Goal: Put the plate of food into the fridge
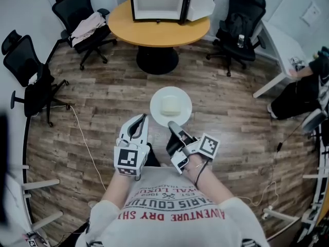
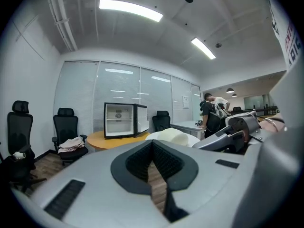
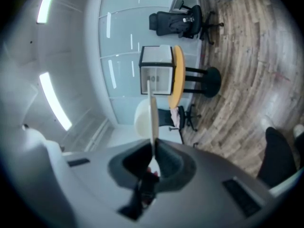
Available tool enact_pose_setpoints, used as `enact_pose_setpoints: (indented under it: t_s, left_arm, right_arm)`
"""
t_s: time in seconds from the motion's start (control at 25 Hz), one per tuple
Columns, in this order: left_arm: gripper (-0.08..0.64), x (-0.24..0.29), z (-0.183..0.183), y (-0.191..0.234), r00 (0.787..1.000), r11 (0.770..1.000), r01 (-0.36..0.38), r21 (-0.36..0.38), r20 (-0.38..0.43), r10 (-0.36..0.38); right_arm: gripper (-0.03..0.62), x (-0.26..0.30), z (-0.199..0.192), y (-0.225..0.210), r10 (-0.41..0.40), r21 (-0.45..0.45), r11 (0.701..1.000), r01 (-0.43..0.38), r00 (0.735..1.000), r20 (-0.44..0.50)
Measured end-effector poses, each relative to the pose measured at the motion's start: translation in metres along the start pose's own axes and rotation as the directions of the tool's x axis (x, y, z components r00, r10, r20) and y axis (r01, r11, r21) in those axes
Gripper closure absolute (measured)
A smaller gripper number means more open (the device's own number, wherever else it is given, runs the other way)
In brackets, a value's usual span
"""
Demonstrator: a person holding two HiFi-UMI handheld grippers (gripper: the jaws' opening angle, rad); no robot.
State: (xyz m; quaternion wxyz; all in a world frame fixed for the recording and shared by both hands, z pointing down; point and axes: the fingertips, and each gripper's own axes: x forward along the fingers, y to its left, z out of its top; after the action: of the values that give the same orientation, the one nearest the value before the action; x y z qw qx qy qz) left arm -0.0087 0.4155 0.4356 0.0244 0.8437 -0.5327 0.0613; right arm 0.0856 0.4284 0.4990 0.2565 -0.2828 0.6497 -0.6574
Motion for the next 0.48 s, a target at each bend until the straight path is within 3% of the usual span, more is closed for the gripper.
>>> enact_pose_setpoints:
  t_s: [0.48]
  left_arm:
    - [0.531, 0.066, 0.000, 0.038, 0.999, 0.999, 0.034, -0.016, -0.021, -0.034]
  right_arm:
    - [0.554, 0.054, 0.049, -0.004, -0.033, -0.011, 0.999, 0.033, 0.999, 0.023]
